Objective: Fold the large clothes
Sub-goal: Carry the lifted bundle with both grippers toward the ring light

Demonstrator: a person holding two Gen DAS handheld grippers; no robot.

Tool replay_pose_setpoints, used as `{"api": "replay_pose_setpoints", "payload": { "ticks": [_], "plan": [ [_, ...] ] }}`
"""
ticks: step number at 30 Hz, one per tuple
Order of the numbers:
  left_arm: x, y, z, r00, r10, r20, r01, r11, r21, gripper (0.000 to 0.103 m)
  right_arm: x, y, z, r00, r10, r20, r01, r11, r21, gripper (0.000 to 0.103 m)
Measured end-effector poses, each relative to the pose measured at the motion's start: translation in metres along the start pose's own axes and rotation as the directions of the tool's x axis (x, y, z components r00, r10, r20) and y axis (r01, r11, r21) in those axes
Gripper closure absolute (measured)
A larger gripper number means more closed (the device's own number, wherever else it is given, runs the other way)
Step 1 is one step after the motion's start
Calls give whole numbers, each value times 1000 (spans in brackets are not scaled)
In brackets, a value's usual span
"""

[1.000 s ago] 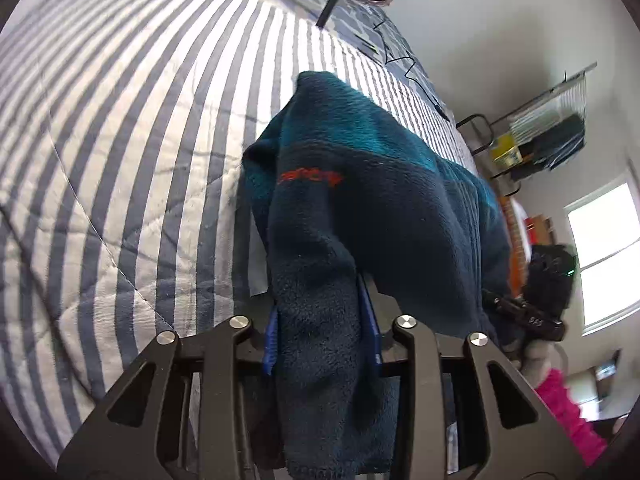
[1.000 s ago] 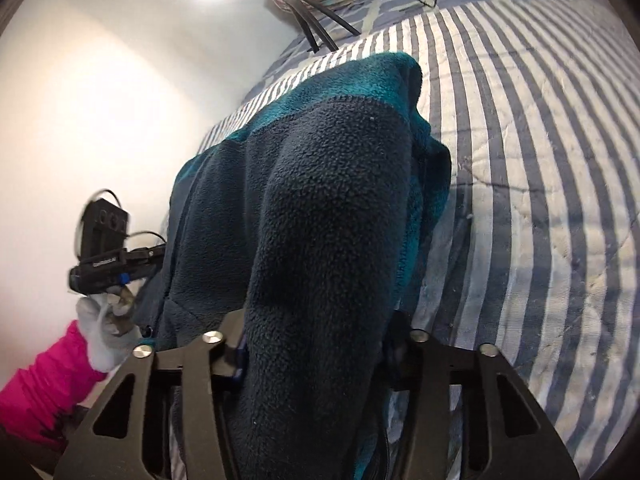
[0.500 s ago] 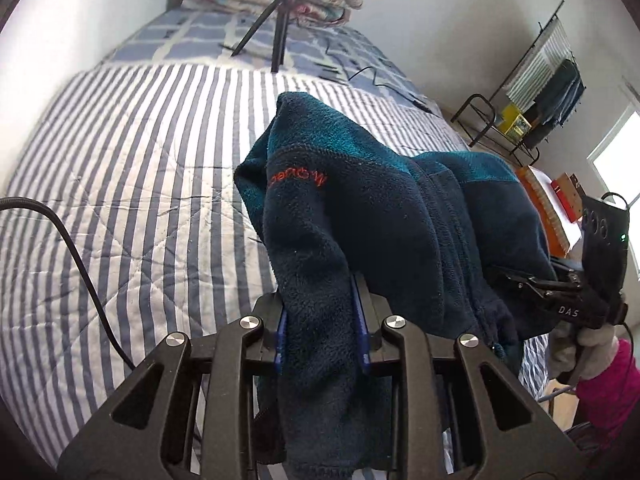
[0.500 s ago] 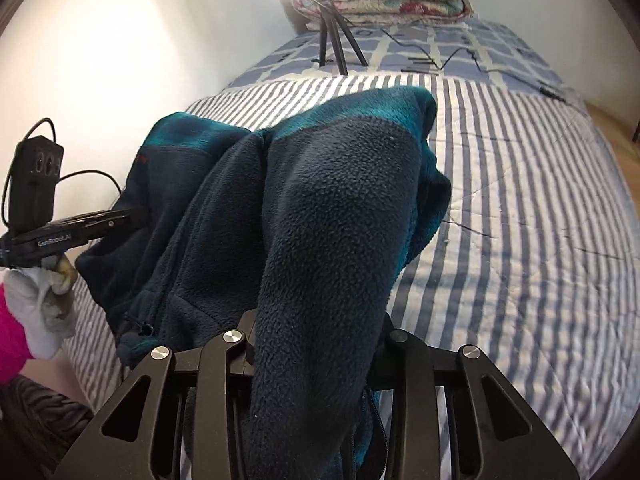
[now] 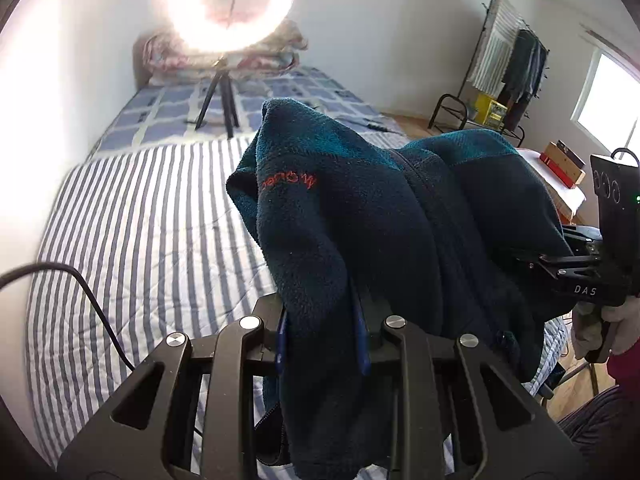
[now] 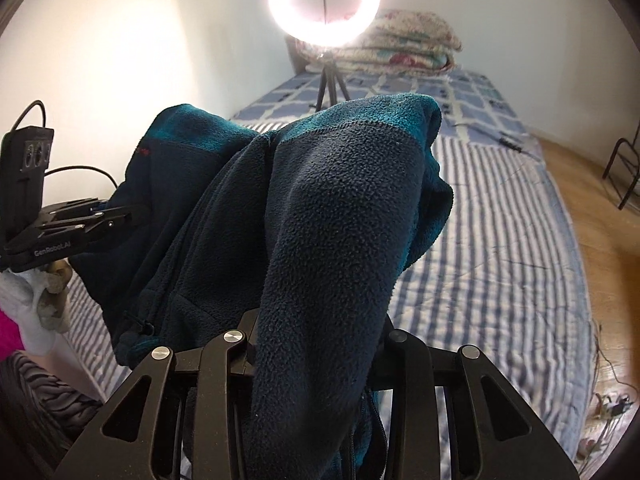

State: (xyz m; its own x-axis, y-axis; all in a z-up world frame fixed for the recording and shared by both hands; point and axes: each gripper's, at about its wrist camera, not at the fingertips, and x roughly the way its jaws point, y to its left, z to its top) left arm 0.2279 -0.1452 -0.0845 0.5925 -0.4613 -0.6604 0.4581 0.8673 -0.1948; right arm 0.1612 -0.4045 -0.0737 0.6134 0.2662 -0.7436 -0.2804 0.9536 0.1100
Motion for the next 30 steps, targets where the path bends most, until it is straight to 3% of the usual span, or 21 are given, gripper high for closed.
{"api": "replay_pose_setpoints", "payload": {
  "ticks": [7, 13, 30],
  "plan": [
    [4, -48, 16, 999, -17, 42, 13, 996, 88, 78, -31, -22, 0, 998, -53, 46, 53, 999, 2, 72],
    [24, -79, 34, 998, -47, 47, 42, 993, 110, 78, -49, -49, -2, 993, -103, 64, 103, 995, 13, 72],
    [137, -140, 108, 992, -96, 76, 82, 982, 168, 79, -39, -121, 30, 967, -237, 90, 234, 971, 44, 72]
  ]
}}
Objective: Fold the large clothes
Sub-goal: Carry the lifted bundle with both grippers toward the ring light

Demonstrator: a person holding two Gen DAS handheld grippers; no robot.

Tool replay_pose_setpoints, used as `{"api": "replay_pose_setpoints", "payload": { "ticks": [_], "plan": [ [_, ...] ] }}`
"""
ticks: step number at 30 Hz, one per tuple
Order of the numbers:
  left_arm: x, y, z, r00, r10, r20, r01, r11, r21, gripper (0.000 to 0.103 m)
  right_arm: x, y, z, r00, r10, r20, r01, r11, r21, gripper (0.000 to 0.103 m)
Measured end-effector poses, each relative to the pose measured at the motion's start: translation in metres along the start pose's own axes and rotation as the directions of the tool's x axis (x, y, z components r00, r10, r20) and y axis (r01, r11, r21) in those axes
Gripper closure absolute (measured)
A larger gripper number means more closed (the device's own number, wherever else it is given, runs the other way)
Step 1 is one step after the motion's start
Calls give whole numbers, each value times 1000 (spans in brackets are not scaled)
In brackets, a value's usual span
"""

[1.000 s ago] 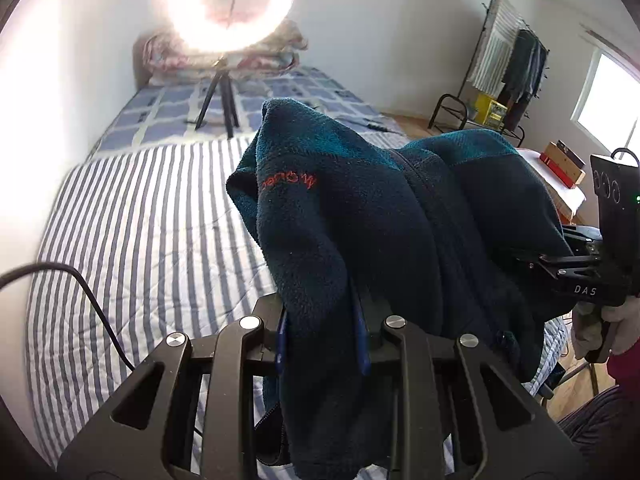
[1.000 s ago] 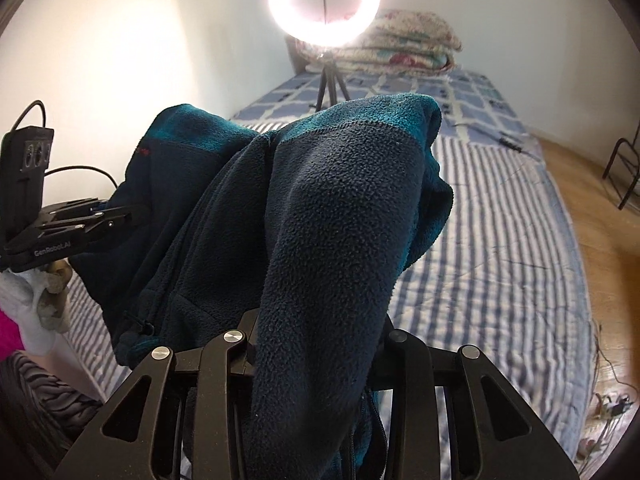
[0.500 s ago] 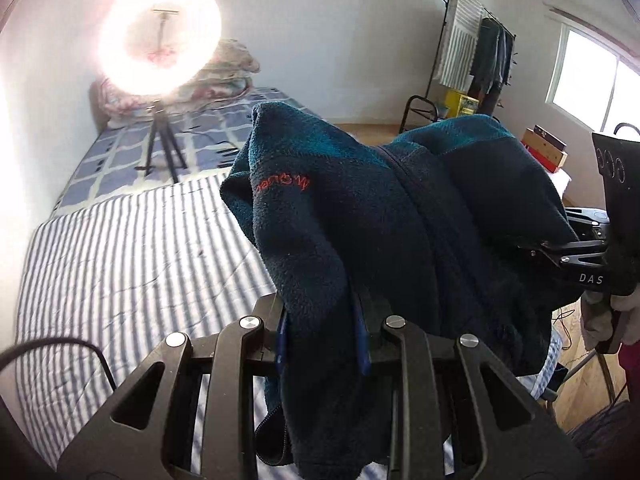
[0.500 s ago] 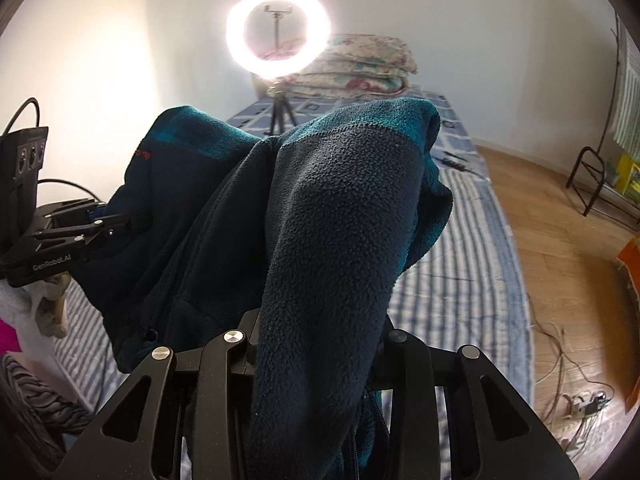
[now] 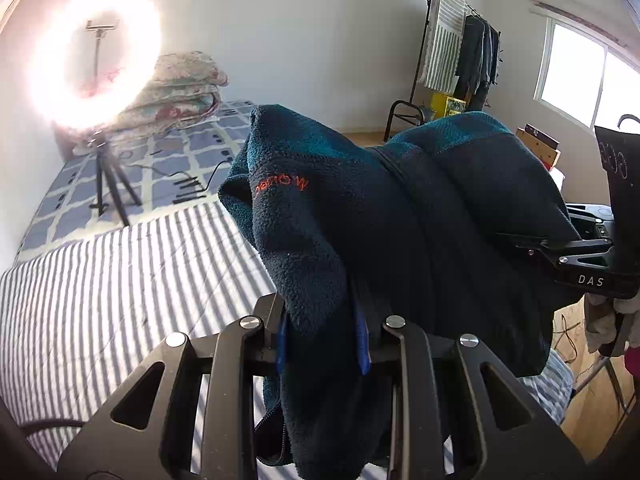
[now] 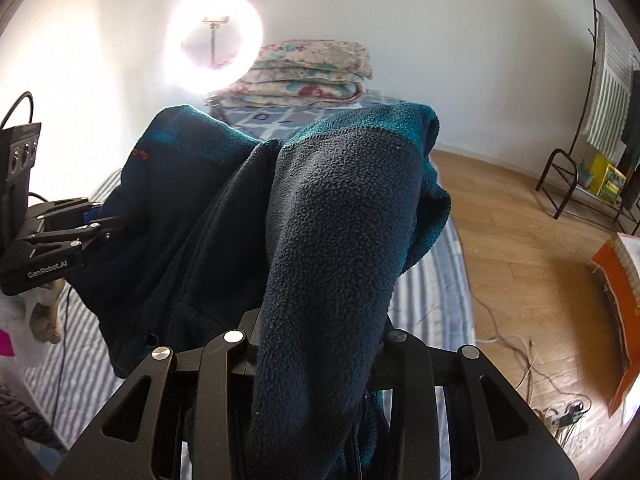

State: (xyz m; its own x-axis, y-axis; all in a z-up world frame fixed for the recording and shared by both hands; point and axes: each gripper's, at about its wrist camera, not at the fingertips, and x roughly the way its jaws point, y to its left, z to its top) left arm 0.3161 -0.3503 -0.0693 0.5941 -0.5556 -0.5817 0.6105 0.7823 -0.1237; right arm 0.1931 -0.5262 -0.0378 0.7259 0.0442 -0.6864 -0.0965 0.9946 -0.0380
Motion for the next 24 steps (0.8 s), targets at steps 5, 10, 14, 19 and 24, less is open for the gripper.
{"api": "replay_pose_setpoints", "payload": {
  "ticks": [5, 10, 14, 19, 24],
  "plan": [
    [44, 6, 19, 1000, -7, 13, 7, 1000, -1, 79, 20, -11, 12, 1000, -27, 10, 27, 1000, 2, 72],
    [89, 13, 37, 1000, -18, 12, 18, 1000, -15, 79, 47, -22, 22, 999, -46, 4, 46, 999, 20, 72],
    [122, 17, 52, 1000, -19, 5, 19, 999, -28, 79, 67, -33, 32, 998, -55, -5, 55, 998, 40, 72],
    [159, 20, 72, 1000, -23, -4, 23, 999, -48, 79, 85, -50, 42, 998, -67, -17, 68, 997, 37, 72],
    [197, 22, 92, 1000, -20, -11, 19, 997, -73, 79, 109, -75, 54, 998, -61, -27, 62, 997, 40, 72]
  ]
}}
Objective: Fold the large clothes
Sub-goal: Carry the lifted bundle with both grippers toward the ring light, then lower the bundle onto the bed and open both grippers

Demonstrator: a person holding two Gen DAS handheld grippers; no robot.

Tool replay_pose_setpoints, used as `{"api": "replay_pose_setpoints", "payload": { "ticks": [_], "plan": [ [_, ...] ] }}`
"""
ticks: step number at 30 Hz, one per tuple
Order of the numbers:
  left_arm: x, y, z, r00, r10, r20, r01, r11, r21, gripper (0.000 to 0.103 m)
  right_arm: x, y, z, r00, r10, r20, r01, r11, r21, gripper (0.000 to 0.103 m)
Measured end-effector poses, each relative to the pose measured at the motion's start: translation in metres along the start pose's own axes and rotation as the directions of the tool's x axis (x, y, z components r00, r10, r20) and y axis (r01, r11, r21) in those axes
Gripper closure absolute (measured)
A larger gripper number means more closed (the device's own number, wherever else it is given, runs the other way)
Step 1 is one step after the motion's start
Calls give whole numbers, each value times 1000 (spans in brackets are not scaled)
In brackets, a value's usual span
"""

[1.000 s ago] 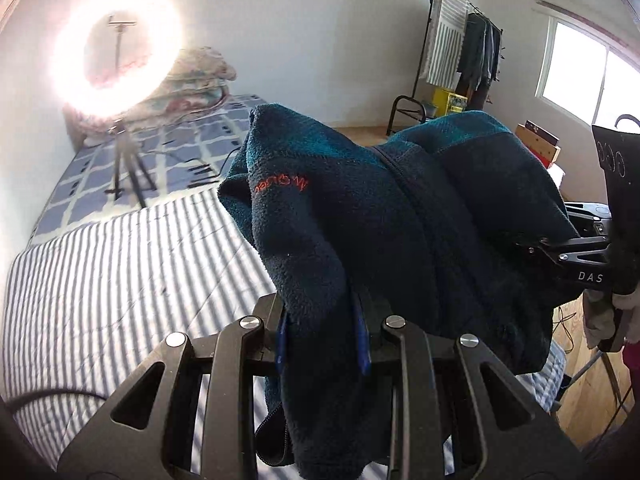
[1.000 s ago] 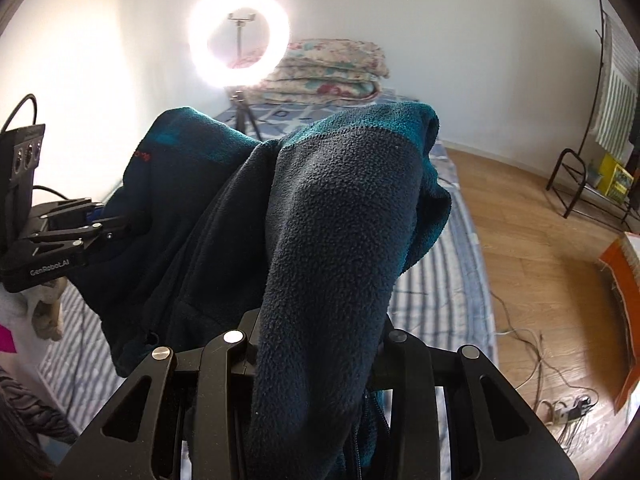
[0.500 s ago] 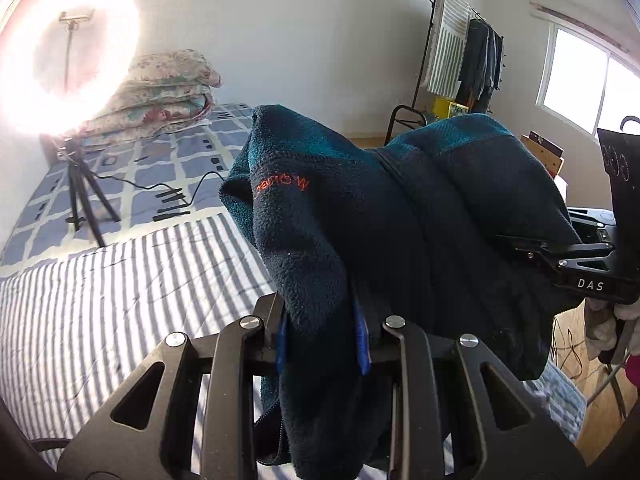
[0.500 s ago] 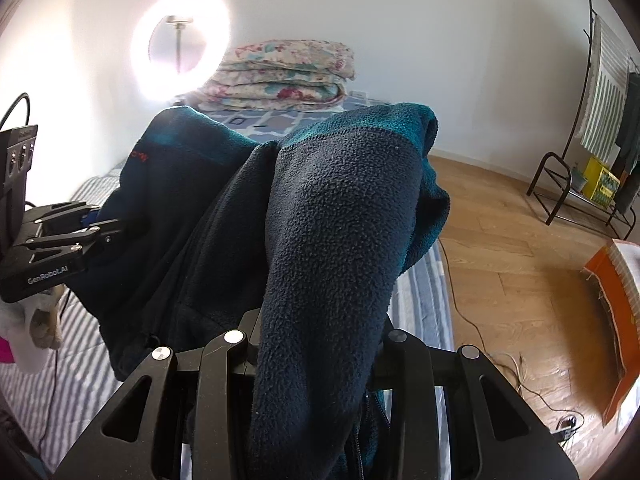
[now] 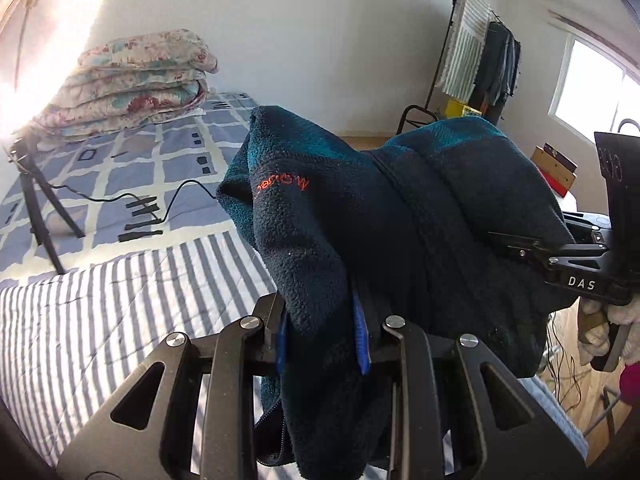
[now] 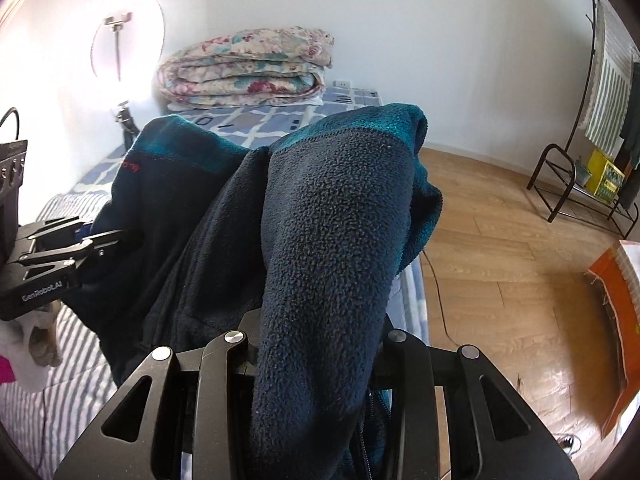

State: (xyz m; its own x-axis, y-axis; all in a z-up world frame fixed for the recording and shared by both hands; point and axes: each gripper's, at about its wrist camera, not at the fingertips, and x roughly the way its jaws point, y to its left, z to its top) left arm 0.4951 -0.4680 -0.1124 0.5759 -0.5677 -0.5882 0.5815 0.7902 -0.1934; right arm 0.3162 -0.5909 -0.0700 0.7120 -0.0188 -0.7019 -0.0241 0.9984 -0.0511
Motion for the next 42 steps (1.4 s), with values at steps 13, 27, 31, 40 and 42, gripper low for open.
{"api": "replay_pose_setpoints", "payload": {
  "ticks": [13, 27, 31, 40, 42],
  "plan": [
    [97, 8, 10, 998, 33, -57, -37, 996, -75, 79, 87, -48, 17, 999, -10, -40, 10, 1000, 4, 72],
    [126, 30, -3, 991, 96, -92, -102, 993, -67, 78, 133, -84, 13, 994, 30, -107, -23, 997, 68, 64],
    [124, 34, -6, 990, 100, -103, -107, 992, -65, 75, 138, -102, 5, 991, -3, -131, 21, 990, 141, 48],
    [93, 29, -8, 991, 117, -71, -120, 992, -42, 70, 119, -104, 1, 989, -102, -105, 120, 977, 177, 44],
    [81, 27, -9, 992, 108, -60, -111, 993, -44, 70, 112, -102, 2, 989, -113, -95, 128, 975, 179, 44]
  ]
}}
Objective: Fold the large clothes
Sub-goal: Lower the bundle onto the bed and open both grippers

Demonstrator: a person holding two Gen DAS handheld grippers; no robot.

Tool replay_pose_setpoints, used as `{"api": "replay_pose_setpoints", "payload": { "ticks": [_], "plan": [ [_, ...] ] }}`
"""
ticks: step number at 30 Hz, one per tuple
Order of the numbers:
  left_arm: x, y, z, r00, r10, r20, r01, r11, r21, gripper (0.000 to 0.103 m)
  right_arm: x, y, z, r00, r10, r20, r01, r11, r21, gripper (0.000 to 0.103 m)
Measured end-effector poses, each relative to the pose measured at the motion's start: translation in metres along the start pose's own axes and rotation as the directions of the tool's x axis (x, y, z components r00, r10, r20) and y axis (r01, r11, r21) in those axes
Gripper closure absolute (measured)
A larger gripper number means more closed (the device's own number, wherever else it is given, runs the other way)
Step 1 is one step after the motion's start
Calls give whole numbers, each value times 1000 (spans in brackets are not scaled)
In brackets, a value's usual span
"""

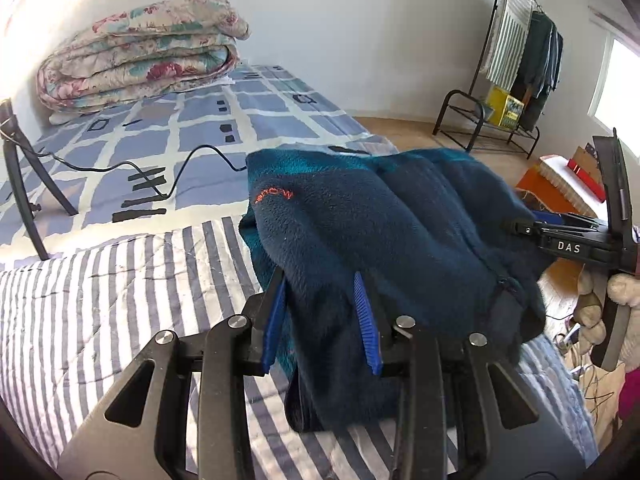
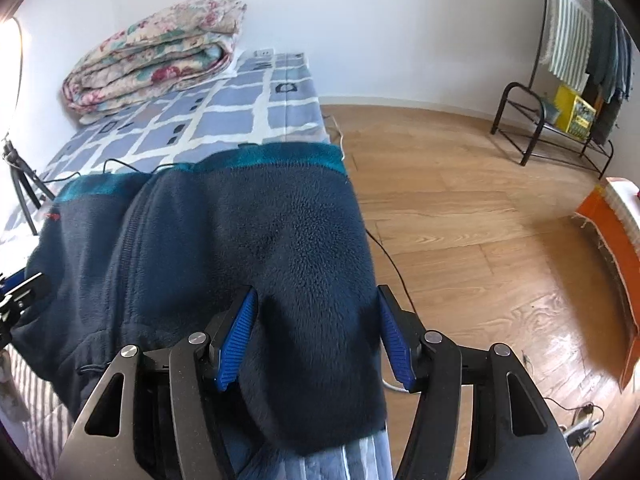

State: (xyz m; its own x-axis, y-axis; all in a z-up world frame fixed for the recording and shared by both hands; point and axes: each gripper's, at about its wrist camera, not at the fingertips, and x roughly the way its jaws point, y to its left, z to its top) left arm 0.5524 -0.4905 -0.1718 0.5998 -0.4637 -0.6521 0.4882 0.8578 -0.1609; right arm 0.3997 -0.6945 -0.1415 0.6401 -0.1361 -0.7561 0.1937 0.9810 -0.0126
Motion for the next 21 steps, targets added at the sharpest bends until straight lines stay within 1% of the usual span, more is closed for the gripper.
{"api": "replay_pose_setpoints", "payload": {
  "ticks": [2, 6, 9, 13, 16, 21],
  "plan": [
    [-16, -1, -2, 1000, -6, 17, 6, 1000, 7, 70, -12, 2, 0, 1000, -12, 23, 12, 1000, 6, 44],
    [-52, -7, -5, 999, -13, 53, 11, 999, 33, 70, -38, 8, -2, 997, -10, 74, 7, 999, 34, 44],
    [-81, -11, -10, 997, -27, 75, 24, 999, 38, 70, -53, 16, -1, 995, -7, 100, 3, 999, 33, 44],
    [-120, -16, -16, 994, -37, 107, 32, 998, 49, 70, -83, 32, -7, 991, -3, 131, 0, 1000, 22, 44],
    [-153, -19, -20, 991, -38, 132, 29, 997, 66, 70, -110, 47, -10, 987, 4, 160, -4, 1000, 2, 44],
    [-224, -23, -24, 982, -30, 189, 16, 997, 73, 70, -161, 69, -13, 976, 28, 215, -22, 999, -29, 44]
  ]
}}
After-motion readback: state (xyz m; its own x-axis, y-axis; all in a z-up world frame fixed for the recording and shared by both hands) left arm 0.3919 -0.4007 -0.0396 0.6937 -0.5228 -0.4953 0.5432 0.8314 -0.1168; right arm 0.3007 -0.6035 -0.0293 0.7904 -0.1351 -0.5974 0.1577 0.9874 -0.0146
